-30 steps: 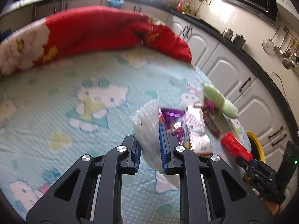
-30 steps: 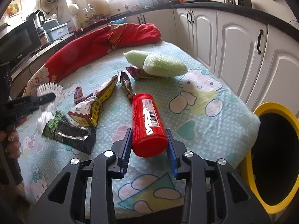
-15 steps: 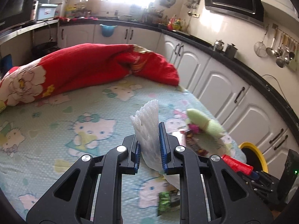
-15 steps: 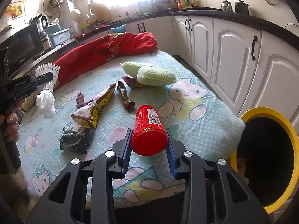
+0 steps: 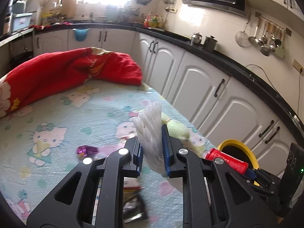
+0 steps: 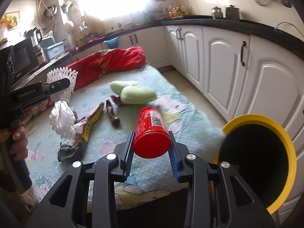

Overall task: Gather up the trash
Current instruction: 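Carry the red cylinder and white mesh bag over the yellow bin with both tools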

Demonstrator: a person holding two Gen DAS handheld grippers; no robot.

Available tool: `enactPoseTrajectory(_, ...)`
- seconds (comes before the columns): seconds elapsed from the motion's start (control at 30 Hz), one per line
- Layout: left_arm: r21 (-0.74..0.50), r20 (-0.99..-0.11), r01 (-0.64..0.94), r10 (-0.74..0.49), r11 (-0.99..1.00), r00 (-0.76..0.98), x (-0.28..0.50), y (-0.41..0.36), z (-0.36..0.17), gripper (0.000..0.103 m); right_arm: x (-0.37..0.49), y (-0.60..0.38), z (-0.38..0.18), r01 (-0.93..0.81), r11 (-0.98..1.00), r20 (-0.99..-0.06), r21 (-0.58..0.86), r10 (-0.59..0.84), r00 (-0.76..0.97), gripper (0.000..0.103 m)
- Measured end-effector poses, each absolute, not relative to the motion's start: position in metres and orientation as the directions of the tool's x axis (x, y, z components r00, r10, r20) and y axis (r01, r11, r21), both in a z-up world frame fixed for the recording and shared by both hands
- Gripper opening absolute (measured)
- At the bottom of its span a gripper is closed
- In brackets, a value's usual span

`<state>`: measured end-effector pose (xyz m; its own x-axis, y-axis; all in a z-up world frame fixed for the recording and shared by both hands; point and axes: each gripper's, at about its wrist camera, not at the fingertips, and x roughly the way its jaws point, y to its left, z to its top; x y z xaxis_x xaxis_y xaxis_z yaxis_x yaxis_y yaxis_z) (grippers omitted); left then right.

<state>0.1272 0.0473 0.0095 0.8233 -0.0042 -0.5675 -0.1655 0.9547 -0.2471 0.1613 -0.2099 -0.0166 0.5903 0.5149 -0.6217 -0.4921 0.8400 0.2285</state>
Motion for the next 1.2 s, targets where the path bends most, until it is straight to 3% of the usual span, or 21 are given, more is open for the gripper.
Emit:
enactPoseTrajectory(0.57,-0.213,-0.544,-0.028,-0.095,0.977,0.834,0.163,-0.031,0.018,0.012,0.17,-0.287,-0.001,-0.348,0.905,-0.587,0.245,0.424,0.69,0.032)
enactPoseTrajectory(1.2,-0.154,-0.542,0.102,-0.17,0.983,0.823,0.18,-0.111,0.009,0.012,0.169,-0.356,-0.021,-0.189,0.947,-0.613,0.259,0.312,0.726,0.032)
